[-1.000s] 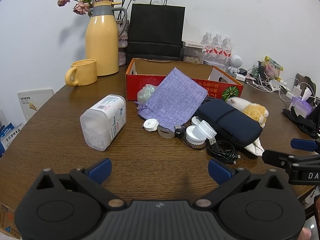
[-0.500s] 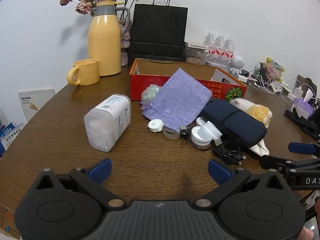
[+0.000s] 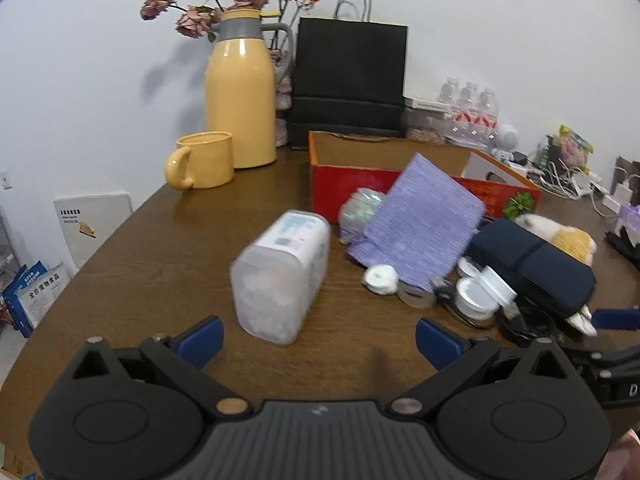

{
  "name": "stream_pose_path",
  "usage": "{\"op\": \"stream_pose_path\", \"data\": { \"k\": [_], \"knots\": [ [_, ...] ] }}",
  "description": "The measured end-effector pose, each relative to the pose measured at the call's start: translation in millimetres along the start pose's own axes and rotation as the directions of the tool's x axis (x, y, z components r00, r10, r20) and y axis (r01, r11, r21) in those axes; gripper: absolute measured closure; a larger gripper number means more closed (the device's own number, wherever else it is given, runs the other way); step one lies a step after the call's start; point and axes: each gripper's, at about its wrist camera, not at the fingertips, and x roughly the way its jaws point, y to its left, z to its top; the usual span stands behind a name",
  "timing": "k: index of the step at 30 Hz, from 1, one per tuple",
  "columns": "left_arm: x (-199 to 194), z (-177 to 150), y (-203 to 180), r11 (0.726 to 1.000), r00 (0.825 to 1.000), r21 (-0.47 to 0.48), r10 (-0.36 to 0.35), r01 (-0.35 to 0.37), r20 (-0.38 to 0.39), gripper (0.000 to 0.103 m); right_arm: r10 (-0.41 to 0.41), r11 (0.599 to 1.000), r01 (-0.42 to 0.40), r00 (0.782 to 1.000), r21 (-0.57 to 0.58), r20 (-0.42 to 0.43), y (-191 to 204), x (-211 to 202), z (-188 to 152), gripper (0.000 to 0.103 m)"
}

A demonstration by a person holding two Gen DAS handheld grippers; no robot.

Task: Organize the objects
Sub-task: 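Grasp the white plastic container with the left tool while the right tool grasps the black cable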

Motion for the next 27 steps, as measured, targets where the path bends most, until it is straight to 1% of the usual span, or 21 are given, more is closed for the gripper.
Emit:
{"op": "stream_pose_path", "data": {
  "k": [7,12,17,20,22,23,24,27],
  "knots": [
    [24.3,12.7,12.4,1.0,1.0,0.014,0.022,-0.022,0.013,0.002,-0.006,1.0,0.006,1.0,0.003,-0.005,6.8,17.0,4.3,0.008],
    [45.2,20.3,18.2,0.999,0.999,0.009,0.036,-0.036,-0.005,0.003,-0.015,1.0,0.015,1.0,-0.011,-0.004,10.8,24.3,7.5,0.01],
    [61.1,23.2,18.6,0.999,0.999,0.006,0.035,-0.035,-0.025,0.007,-0.02,0.999,0.019,1.0,-0.034,-0.003,15.0,26.3,7.9,0.019],
    [67.1,22.2,17.3,1.0,0.999,0.005,0.023,-0.023,-0.04,0.016,-0.022,0.998,0.022,1.0,-0.059,-0.001,18.1,25.2,6.2,0.027],
    [69.3,21.1,16.7,1.0,0.999,0.001,0.01,-0.01,-0.053,0.028,-0.027,0.996,0.027,1.0,-0.084,0.0,21.2,25.2,4.9,0.034],
    [70.6,20.5,17.0,1.0,0.998,-0.004,-0.002,0.001,-0.06,0.031,-0.028,0.995,0.028,1.0,-0.097,0.0,23.0,25.2,4.9,0.035],
    [71.2,20.0,17.0,1.0,0.998,-0.008,-0.011,0.01,-0.065,0.034,-0.028,0.994,0.028,1.0,-0.108,0.0,24.8,24.9,4.7,0.036],
    [70.6,19.0,16.8,1.0,0.998,-0.009,-0.007,0.006,-0.064,0.034,-0.039,0.99,0.039,0.999,-0.134,0.003,29.0,22.9,4.2,0.034]
  ]
}}
